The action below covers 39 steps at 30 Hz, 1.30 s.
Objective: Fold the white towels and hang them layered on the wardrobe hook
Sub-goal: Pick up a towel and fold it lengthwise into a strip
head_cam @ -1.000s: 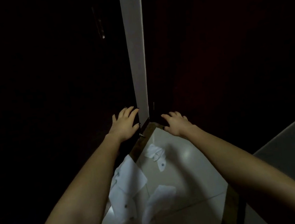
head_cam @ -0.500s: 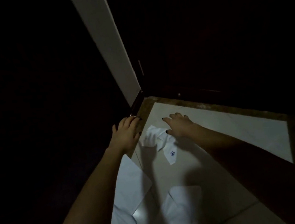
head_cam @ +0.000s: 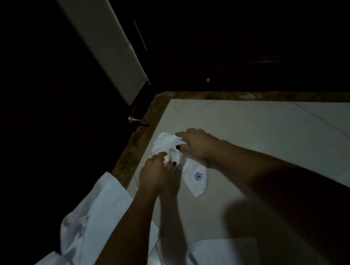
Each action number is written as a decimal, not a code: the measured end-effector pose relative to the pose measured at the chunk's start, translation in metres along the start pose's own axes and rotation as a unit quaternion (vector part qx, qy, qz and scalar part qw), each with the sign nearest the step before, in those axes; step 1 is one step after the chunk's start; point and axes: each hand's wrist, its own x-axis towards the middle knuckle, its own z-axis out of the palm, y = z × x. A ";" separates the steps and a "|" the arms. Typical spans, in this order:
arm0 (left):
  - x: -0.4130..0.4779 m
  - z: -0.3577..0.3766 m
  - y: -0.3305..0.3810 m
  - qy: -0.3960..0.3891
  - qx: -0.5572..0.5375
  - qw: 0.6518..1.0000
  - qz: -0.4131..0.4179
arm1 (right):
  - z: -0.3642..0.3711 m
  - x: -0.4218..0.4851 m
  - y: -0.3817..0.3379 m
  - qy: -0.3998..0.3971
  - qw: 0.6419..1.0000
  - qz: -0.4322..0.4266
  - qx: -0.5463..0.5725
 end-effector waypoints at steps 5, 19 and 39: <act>-0.001 0.037 0.009 0.002 -0.059 0.998 -0.024 | 0.012 0.009 0.009 -0.027 1.000 -0.009 -0.004; -0.004 -0.011 0.012 0.038 -0.230 0.972 -0.021 | -0.005 -0.027 -0.022 0.050 0.984 0.007 0.171; 0.009 -0.654 0.166 0.076 -0.229 0.970 0.025 | -0.573 -0.147 -0.328 0.047 0.997 0.003 0.057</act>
